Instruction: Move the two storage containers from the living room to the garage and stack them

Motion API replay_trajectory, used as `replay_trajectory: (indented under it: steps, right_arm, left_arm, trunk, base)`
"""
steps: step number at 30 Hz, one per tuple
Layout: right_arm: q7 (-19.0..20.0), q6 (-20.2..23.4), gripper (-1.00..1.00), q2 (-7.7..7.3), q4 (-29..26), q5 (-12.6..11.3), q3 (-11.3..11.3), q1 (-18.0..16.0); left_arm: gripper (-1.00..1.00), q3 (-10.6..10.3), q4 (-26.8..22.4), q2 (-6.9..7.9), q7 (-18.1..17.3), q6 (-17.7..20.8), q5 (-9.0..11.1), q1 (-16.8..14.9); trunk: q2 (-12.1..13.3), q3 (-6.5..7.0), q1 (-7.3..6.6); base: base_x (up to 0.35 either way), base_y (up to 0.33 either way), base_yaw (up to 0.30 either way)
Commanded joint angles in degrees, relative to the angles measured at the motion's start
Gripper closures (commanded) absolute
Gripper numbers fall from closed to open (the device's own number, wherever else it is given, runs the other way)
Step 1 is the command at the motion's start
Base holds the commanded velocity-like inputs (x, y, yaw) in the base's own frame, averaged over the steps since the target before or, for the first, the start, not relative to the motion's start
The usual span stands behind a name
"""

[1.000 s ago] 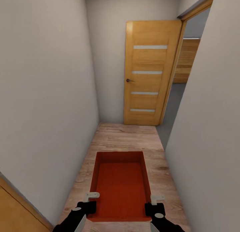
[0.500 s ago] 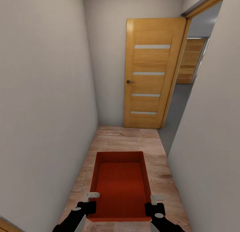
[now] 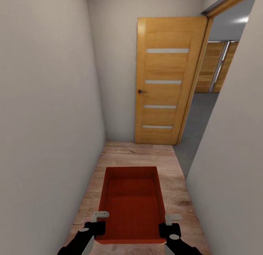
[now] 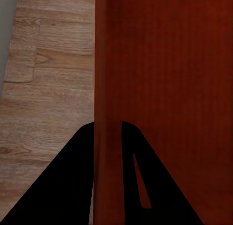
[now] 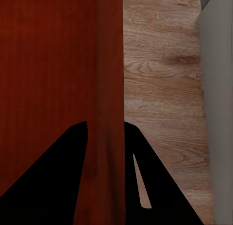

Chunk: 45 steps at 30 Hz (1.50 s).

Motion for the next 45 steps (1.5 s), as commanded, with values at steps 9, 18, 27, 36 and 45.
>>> replay_trajectory:
  steps: [9,18,27,36,45]
  right_arm:
    - [-0.87,-0.44,1.0,-0.77,0.29,-1.89,-0.61,-0.08]
    - [-0.84,-0.44,1.0,-0.84,0.29,-1.89,-0.61,-0.09]
    - [-0.84,-0.44,1.0,-0.86,0.29,-1.89,-0.61,-0.1]
    - [-0.84,-0.44,1.0,-0.92,0.29,-1.89,-0.61,-0.06]
    - [-0.84,-0.44,1.0,-0.93,0.29,-1.89,-0.61,-0.1]
  left_arm:
    - [1.0,-0.37,-0.29,0.14,0.66,-0.33,-1.14,0.01]
    - [1.0,-0.37,-0.29,0.14,0.66,-0.33,-1.14,-0.01]
    - [1.0,-0.37,-0.29,0.14,0.66,-0.33,-1.14,-0.01]
    - [1.0,-0.37,-0.29,0.14,0.66,-0.33,-1.14,-0.01]
    - [1.0,-0.37,-0.29,0.14,0.66,-0.33,-1.14,-0.01]
  trunk:
    - [-0.08,-0.09,0.05]
    - [-0.08,-0.09,0.05]
    - [-0.08,-0.09,0.05]
    - [-0.08,-0.09,0.05]
    - [-0.08,-0.09,0.05]
  base:
    - [0.324,0.0,-0.214]
    - [0.324,0.0,-0.051]
    - [0.323,0.0,0.0]
    - [0.324,0.0,0.0]
    - [0.324,0.0,0.0]
